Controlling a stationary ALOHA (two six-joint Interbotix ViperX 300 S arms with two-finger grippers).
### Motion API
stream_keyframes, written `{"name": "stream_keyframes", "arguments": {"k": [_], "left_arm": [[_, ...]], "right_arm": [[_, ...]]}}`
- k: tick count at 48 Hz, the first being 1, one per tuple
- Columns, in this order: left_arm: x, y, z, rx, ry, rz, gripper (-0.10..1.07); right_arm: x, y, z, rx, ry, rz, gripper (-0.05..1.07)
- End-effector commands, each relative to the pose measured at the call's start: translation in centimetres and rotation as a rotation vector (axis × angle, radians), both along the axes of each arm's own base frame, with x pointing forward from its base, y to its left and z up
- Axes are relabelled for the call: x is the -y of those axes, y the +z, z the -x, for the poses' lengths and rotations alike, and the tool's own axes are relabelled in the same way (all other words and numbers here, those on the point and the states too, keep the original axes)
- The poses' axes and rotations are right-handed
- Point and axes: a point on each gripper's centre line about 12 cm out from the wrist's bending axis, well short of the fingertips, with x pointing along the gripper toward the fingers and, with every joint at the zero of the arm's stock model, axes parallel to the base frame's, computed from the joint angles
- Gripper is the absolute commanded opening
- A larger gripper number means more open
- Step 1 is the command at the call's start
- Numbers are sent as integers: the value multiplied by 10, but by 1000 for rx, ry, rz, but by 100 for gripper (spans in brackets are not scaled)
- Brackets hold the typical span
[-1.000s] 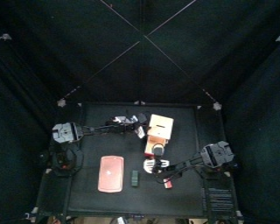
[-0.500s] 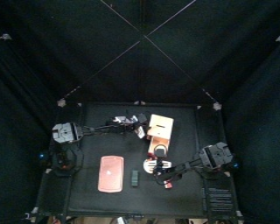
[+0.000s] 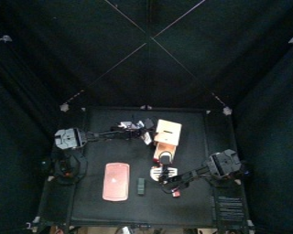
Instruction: Open drawer
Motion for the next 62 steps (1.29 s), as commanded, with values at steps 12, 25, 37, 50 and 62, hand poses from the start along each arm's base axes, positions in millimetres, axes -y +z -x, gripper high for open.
{"name": "stream_keyframes", "arguments": {"k": [12, 25, 37, 50, 62], "left_arm": [[-3, 10, 1, 11, 6, -15, 71], [-3, 10, 1, 11, 6, -15, 71], [-2, 12, 1, 14, 4, -16, 71], [2, 27, 2, 43, -3, -28, 71], [4, 46, 4, 83, -8, -42, 71]], "right_arm": [[4, 11, -6, 40, 24, 7, 51], [11, 7, 1, 23, 16, 24, 52], [10, 12, -5, 45, 41, 47, 61], [6, 16, -6, 57, 23, 23, 86], [-3, 25, -9, 76, 25, 7, 89]]}}
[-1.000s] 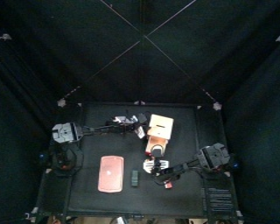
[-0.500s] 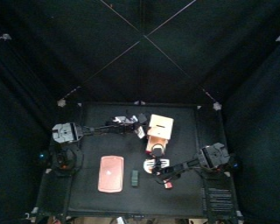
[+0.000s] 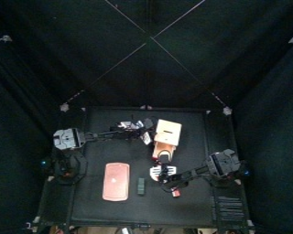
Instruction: Open drawer
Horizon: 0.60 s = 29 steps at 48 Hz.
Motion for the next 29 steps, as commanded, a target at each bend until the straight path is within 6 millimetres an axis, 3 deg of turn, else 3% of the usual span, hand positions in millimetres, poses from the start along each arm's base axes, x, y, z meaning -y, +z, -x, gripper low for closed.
{"name": "stream_keyframes", "arguments": {"k": [1, 13, 29], "left_arm": [[2, 33, 0, 73, -10, -29, 71], [7, 68, 6, 151, -22, -55, 71], [22, 82, 29, 162, -45, -76, 71]], "right_arm": [[-6, 22, -3, 52, -4, -21, 89], [-14, 28, -1, 58, 16, -19, 89], [-25, 36, 3, 71, 51, -23, 89]]}}
